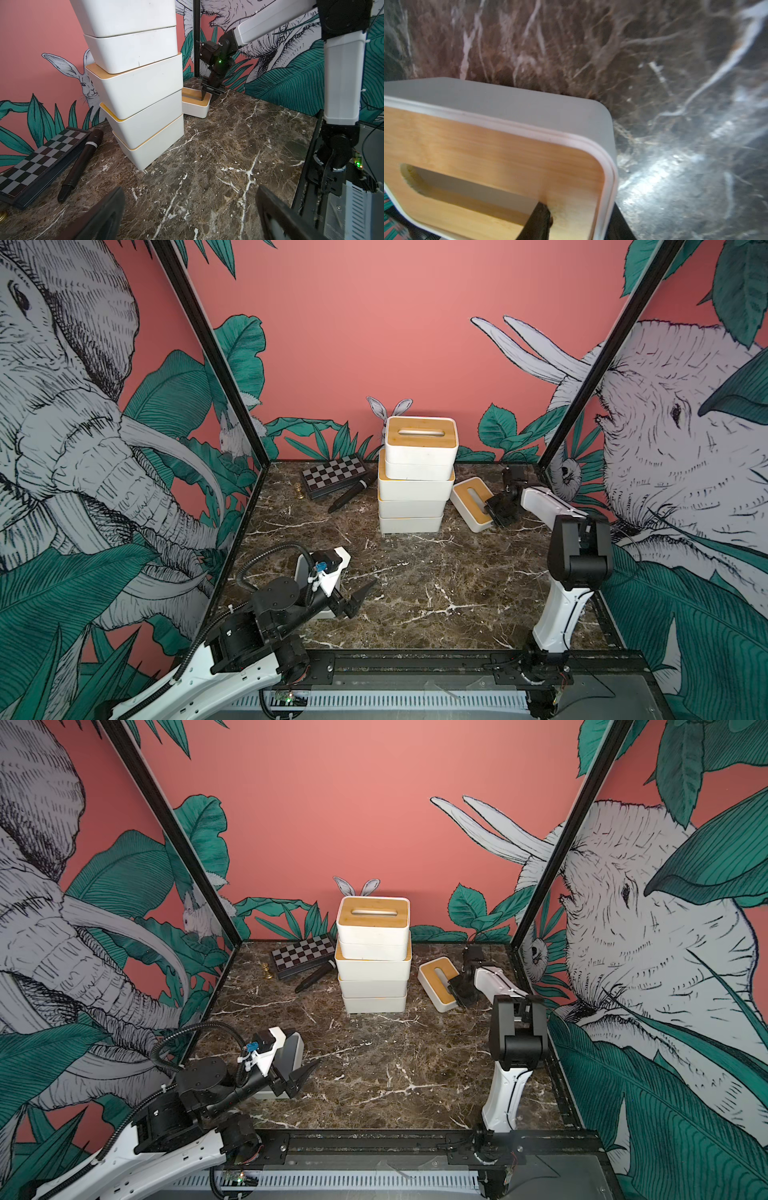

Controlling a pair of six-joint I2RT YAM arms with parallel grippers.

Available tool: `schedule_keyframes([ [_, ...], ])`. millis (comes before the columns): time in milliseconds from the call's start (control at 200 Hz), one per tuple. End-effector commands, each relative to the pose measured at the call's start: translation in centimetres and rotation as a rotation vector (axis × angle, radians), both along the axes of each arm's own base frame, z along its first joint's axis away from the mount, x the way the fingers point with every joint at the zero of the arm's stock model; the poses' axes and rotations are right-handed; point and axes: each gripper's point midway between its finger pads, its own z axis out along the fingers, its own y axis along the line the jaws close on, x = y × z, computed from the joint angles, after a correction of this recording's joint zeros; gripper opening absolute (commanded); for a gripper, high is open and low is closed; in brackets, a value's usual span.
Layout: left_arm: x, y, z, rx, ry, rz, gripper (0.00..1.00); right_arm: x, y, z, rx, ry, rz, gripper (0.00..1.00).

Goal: Stack the tissue boxes
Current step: Pick up the tissue box from the center of the board.

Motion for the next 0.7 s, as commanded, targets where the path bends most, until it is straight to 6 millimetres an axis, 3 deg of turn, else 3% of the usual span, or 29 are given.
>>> schedule_keyframes([
  [0, 0.2, 0.2, -0.1, -0.011, -0.004, 0.014, 0.99, -0.3, -1.0, 2.8, 0.002, -0.08, -0.011, 0.22],
  [70, 0.2, 0.2, -0.1, -0.016, -0.002, 0.015, 0.99, -1.2, -1.4, 3.7, 0.012, -0.105, -0.004, 0.22],
  [260, 0.2, 0.3, -0.1, -0.021, 0.0, 0.018, 0.99, -5.7, -2.3, 3.6, 0.03, -0.112, 0.034, 0.19],
  [275, 0.2, 0.3, -0.1, -0.023, 0.002, 0.018, 1.0, -6.1, -2.3, 4.6, 0.028, -0.139, 0.04, 0.2],
  [345, 0.2, 0.2, -0.2, -0.023, 0.004, 0.019, 0.99, -7.8, -2.5, 4.9, 0.021, -0.147, 0.059, 0.19],
  [695, 0.6, 0.3, -0.9, -0.022, 0.042, 0.044, 0.99, -14.7, -0.9, 6.7, 0.03, -0.187, 0.186, 0.19],
])
